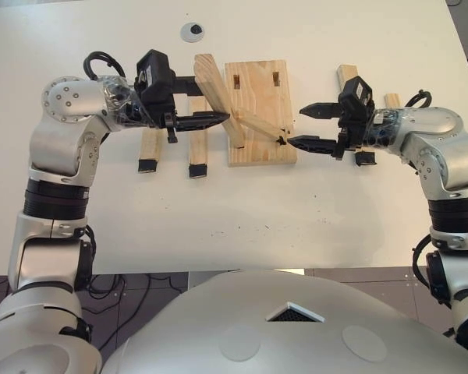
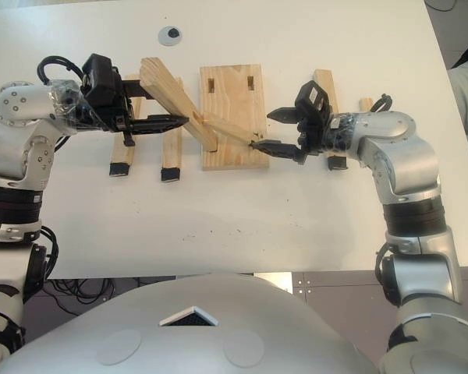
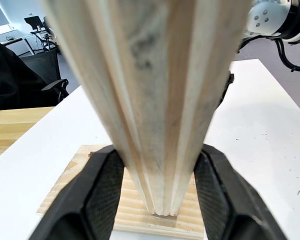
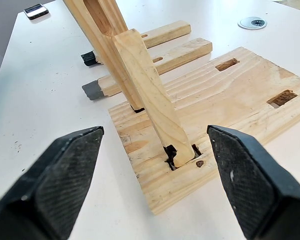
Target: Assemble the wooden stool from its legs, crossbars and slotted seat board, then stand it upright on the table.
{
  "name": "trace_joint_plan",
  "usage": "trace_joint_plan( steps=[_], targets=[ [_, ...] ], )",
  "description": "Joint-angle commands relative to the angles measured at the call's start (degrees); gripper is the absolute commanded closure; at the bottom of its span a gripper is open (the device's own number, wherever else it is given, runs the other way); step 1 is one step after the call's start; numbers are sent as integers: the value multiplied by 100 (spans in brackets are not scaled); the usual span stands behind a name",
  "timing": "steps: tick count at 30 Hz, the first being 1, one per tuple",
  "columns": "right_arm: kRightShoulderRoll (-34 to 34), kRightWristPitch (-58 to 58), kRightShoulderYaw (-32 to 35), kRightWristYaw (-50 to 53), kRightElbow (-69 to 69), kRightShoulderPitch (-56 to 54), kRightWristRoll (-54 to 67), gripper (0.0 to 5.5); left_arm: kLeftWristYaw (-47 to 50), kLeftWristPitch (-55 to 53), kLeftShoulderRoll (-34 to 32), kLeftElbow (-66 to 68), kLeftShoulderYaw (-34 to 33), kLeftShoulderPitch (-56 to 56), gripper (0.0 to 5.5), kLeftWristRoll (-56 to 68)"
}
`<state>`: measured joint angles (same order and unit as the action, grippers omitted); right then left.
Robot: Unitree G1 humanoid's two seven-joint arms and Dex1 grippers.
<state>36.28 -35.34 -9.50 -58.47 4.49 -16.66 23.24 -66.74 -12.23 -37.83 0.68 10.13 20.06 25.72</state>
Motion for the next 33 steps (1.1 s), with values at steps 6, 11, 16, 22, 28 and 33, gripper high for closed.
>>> trace_joint_plan(
  steps=[6, 11, 16, 22, 28, 33],
  targets=[
    [-322, 581, -387, 531, 290, 182, -598, 169, 386, -165, -31, 381, 256, -367, 347, -663],
    [-588, 1093, -625, 1113, 459, 450, -1120, 169, 753, -125, 118, 347, 53, -392, 347, -537],
    [-888, 1893, -829, 1981, 315, 554, -1956, 169, 951, -135, 258, 276, -18, -461, 347, -439],
    [-1228, 2396, -920, 2810, 41, 458, -2702, 169, 966, -125, 333, 329, 47, -376, 347, -457],
    [-1424, 2286, -1076, 2760, -41, 455, -2808, 169, 1026, -140, 425, 354, 16, -333, 347, -441],
    [-1554, 2224, -1189, 2752, -228, 318, -2883, 169, 1059, -164, 489, 352, 22, -302, 347, -430]
  ],
)
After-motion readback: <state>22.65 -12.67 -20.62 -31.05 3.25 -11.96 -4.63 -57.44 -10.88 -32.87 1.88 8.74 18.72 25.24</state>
